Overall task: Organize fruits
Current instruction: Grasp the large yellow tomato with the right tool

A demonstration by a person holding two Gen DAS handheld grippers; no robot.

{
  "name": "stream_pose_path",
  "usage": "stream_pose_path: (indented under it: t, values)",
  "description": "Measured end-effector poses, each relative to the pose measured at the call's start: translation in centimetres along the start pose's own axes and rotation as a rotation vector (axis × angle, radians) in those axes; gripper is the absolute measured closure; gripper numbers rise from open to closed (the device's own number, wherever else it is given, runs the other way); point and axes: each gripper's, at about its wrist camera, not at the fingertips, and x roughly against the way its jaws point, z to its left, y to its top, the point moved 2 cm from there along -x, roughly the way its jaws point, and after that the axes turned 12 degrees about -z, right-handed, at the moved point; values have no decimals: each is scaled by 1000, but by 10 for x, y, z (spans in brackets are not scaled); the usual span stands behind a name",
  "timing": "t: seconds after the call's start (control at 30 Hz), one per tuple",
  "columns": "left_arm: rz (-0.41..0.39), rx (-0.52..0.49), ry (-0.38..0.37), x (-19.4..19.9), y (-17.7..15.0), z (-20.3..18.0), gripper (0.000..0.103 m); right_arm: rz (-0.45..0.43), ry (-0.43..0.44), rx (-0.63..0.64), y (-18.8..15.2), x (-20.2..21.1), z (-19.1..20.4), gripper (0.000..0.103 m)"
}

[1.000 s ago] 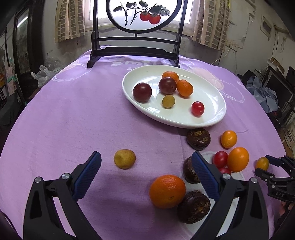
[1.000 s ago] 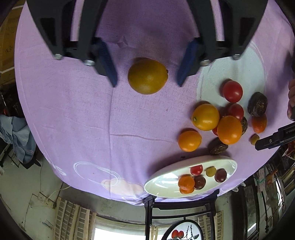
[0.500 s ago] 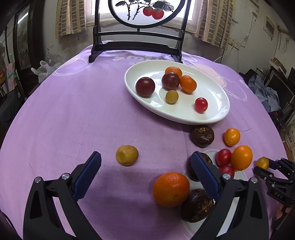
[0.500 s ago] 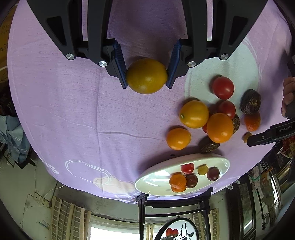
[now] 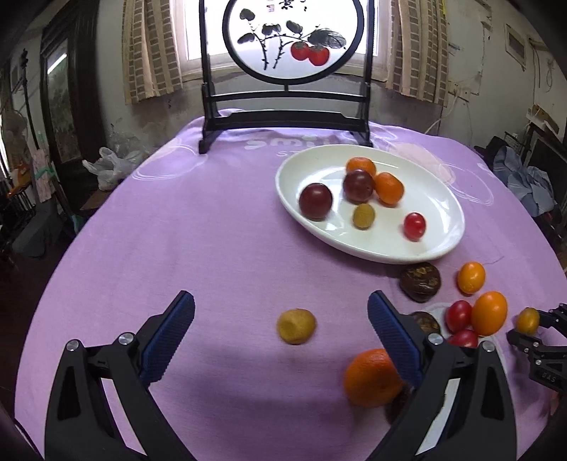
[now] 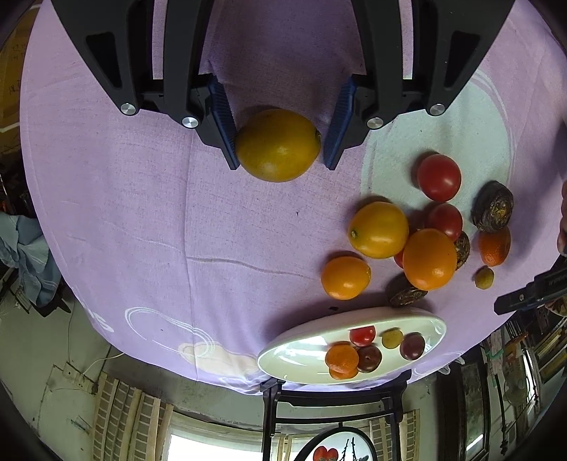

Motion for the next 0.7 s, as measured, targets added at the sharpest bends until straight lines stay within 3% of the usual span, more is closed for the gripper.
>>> stream_pose_path:
  t: [0.1, 0.17, 0.23, 0.4, 0.53, 0.63, 0.67, 0.7]
  values:
    - [24, 31, 9, -4, 1, 18, 7, -2, -8, -6, 0, -1, -1, 50]
    - [41, 56, 5, -6, 0, 27, 7, -2, -31, -24, -1, -2, -5, 36]
    - [57, 64, 1, -9, -2, 31, 7, 2, -38, -52, -1, -4, -11, 30]
    - [110, 11, -31, -18, -12, 18, 7, -2, -31, -48, -1, -5, -10, 30]
    - [140, -18, -48, -25, -19, 8, 7, -3, -23, -44, -1, -4, -10, 32]
    - [157, -23, -58, -31, -23, 5, 7, -7, 1, -39, -1, -3, -7, 43]
    - [161, -29, -60, -32, -24, 3, 11, -8, 16, -38, 0, -2, -5, 52]
    - [164, -32, -65, -33, -24, 3, 20, -11, 27, -31, 0, -1, -3, 54]
